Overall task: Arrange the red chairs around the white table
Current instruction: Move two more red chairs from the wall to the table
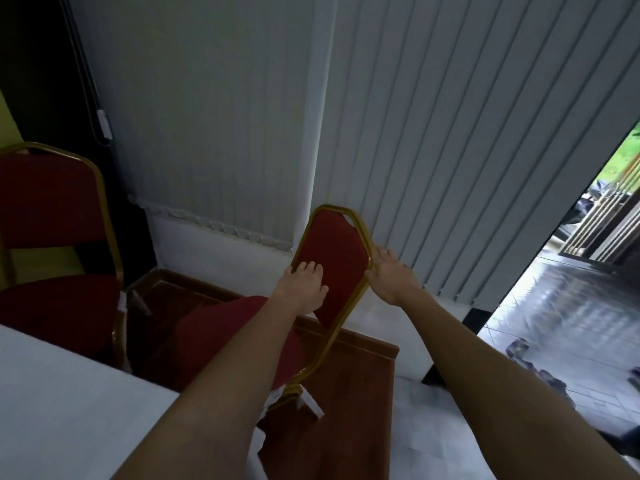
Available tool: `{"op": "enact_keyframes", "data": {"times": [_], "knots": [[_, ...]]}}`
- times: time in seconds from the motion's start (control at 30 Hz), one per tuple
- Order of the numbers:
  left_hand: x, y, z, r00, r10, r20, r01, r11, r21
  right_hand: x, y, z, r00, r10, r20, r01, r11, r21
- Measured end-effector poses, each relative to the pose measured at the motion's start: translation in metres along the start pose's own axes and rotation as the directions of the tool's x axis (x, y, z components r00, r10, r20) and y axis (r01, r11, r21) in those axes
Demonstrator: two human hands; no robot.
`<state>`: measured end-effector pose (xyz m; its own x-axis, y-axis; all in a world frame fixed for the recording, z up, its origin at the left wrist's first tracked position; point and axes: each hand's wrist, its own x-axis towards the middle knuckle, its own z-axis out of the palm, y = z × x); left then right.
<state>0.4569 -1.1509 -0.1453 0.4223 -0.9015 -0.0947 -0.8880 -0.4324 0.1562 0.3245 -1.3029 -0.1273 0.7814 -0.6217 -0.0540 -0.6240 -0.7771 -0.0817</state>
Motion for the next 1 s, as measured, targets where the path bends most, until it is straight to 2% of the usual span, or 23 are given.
{"op": "enact_keyframes", "data": {"times": [0.17,0.37,0.57,0.73,0.83,1.0], "knots": [[0.075,0.012,0.014,0.999,-0.054,0.000,0.054,0.996,-0.066,0.073,0.048,-0.006,0.998,-0.063,-0.022,0.063,0.998,0.010],[0.146,0.039,0.048,0.990,-0.115,0.077,0.123,0.986,-0.112,0.170,0.094,0.010,0.989,-0.148,0.029,0.145,0.987,0.075],[0.194,0.052,0.070,0.978,-0.154,0.142,0.177,0.971,-0.161,0.245,0.103,0.036,0.955,-0.282,0.089,0.270,0.955,0.122],[0.233,0.055,0.081,0.975,-0.120,0.189,0.153,0.972,-0.176,0.296,0.093,0.044,0.947,-0.305,0.098,0.285,0.942,0.178],[0.266,0.051,0.081,0.970,-0.151,0.191,0.203,0.934,-0.294,0.325,0.095,0.048,0.939,-0.309,0.151,0.281,0.942,0.182],[0.306,0.055,0.095,0.954,-0.200,0.222,0.293,0.771,-0.565,0.364,0.104,0.053,0.920,-0.368,0.132,0.333,0.914,0.232]]}}
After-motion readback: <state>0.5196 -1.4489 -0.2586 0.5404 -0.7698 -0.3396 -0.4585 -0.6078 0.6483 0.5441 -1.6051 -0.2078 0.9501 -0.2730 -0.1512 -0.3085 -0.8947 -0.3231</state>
